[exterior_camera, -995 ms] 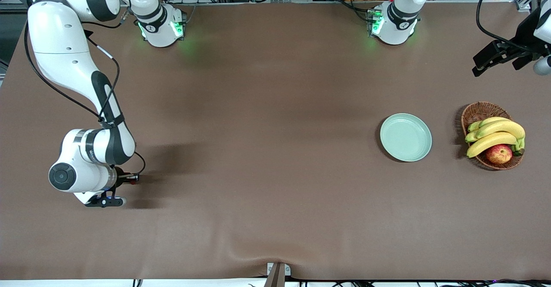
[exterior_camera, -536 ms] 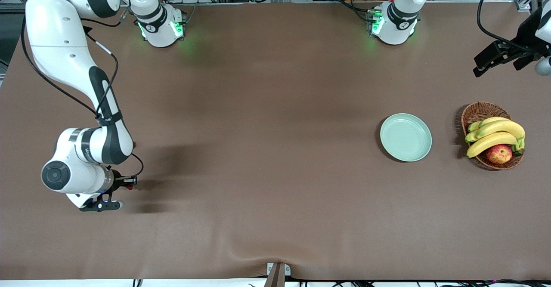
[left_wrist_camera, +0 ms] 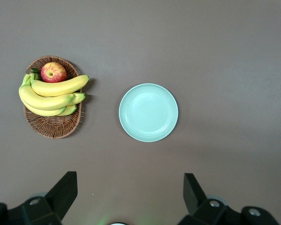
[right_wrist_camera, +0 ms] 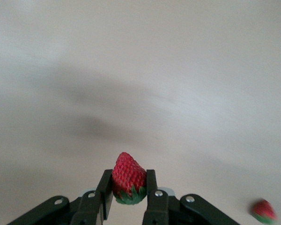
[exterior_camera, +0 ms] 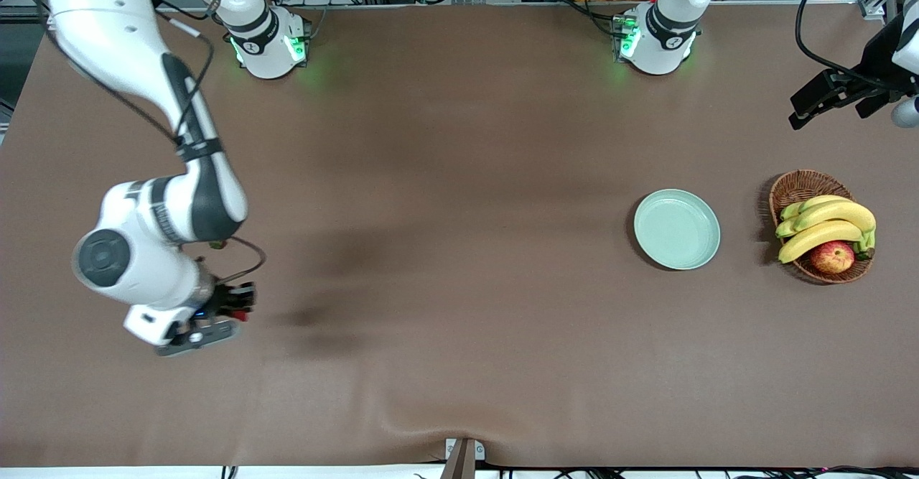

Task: Collect all strawberries into plate
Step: 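Carry the strawberry to mid-table with the right gripper and release it, then reach the left gripper to the strawberry while the right gripper returns, then grasp the strawberry with the left gripper while the right gripper descends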

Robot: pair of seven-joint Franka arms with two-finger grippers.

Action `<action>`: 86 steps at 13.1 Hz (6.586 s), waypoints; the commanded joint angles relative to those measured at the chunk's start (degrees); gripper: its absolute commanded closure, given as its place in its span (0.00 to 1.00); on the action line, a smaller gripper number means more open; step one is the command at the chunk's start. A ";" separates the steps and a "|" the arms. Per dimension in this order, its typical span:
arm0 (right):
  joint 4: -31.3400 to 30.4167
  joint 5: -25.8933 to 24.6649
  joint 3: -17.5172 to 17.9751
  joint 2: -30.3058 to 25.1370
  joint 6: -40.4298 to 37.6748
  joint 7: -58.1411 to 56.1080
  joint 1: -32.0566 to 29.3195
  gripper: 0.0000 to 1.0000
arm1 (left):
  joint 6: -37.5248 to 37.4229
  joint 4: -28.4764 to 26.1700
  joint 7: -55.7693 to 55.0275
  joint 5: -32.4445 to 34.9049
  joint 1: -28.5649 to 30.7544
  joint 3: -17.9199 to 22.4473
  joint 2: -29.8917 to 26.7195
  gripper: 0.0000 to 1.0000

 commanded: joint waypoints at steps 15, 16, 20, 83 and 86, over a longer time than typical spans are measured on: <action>1.53 0.21 6.94 17.12 32.63 18.03 30.98 1.00 | 1.99 0.33 0.70 -0.93 0.23 0.00 2.00 0.00; 1.44 0.21 6.94 17.21 32.45 20.13 32.03 1.00 | 2.07 0.33 0.70 -0.93 0.23 0.00 2.09 0.00; 1.27 0.47 6.85 16.95 32.45 22.96 32.48 0.00 | 2.95 0.33 0.70 -1.02 0.15 0.00 2.97 0.00; -44.97 -8.49 6.24 -12.84 27.01 10.92 -24.82 1.00 | 44.35 -3.98 -91.42 9.97 -20.00 -13.36 43.86 1.00; -42.77 -8.49 6.59 -16.96 23.41 10.48 -24.30 1.00 | 37.79 -3.89 -82.76 9.62 -14.46 -13.71 37.80 1.00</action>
